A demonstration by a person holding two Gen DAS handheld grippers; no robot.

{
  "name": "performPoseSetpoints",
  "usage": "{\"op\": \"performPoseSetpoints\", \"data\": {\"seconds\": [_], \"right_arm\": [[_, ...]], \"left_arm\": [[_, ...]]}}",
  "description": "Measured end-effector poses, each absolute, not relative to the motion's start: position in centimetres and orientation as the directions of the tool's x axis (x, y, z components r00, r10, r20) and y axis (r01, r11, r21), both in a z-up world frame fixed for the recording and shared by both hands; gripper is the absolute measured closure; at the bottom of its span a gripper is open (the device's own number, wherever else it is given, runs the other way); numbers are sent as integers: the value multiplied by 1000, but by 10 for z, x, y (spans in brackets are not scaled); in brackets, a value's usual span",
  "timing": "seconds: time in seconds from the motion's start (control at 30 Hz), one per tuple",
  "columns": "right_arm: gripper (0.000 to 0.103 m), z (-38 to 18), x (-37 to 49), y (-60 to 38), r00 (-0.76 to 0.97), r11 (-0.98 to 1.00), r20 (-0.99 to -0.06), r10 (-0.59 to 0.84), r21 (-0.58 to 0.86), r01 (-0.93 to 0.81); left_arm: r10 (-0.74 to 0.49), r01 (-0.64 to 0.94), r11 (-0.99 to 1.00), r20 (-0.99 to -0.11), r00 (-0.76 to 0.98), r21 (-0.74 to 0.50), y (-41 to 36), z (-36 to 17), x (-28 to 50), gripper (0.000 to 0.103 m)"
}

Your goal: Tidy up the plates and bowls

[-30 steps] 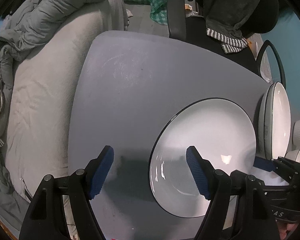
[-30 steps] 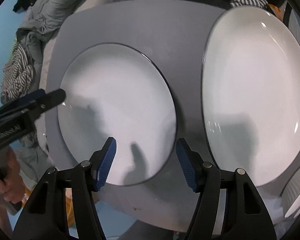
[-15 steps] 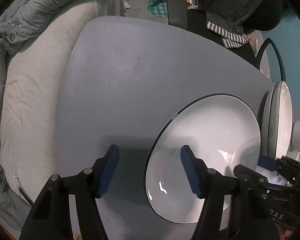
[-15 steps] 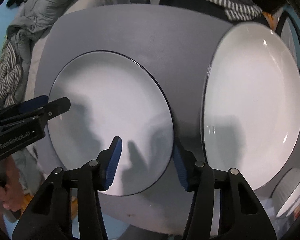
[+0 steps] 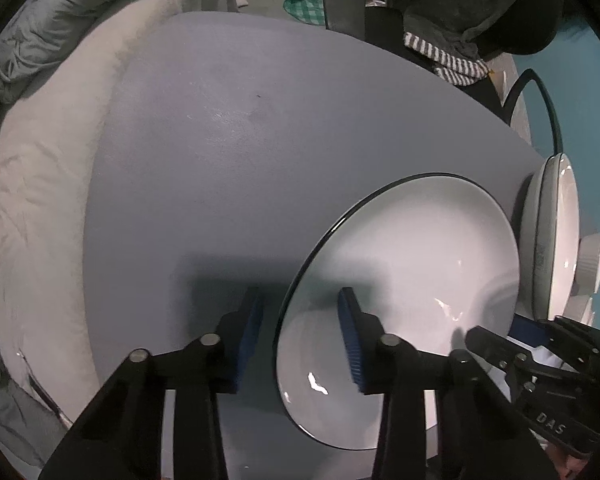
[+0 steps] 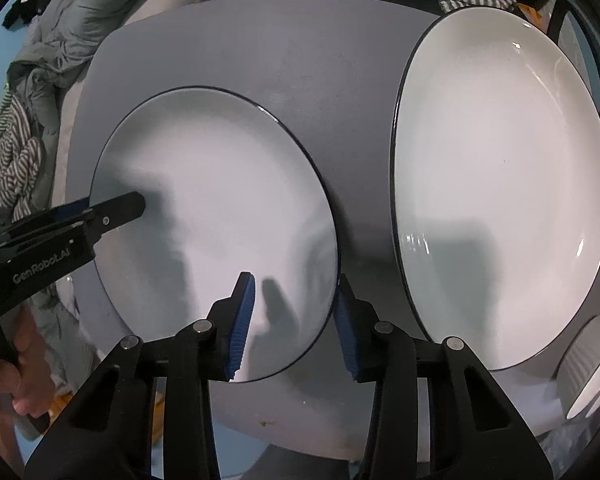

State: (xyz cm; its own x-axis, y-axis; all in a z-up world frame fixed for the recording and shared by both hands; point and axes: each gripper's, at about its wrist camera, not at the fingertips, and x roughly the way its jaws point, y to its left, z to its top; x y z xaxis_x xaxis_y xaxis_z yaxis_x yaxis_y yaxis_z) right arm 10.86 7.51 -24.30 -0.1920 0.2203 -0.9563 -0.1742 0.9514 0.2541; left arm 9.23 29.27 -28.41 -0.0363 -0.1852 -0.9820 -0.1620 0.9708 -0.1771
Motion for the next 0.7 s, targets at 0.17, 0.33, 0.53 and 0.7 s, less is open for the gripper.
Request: {"op": "performPoseSetpoints", "data": {"seconds": [0.17,0.33,0.53,0.7], "right_arm": [[68,-243,108,72,-180,961,-961,211,238,-141],[83,-240,106,68,-162,968,-970,182,205,-143],[87,-241,104,61,-185,959,-962,198,230,-168],[87,-241,99,64,-193,945,-963,187,230,-234]], "left_arm": [[-206,-161,967,-977,-46,-196,292,-283,93,73],[-142,-91,986,-989,-48,-137,280,-279,90,73],[-108,-39,994,-992,-64,-106,275,-278,81,73],[-103,-54,994,-991,-83,-99,274,-280,68,73]]}}
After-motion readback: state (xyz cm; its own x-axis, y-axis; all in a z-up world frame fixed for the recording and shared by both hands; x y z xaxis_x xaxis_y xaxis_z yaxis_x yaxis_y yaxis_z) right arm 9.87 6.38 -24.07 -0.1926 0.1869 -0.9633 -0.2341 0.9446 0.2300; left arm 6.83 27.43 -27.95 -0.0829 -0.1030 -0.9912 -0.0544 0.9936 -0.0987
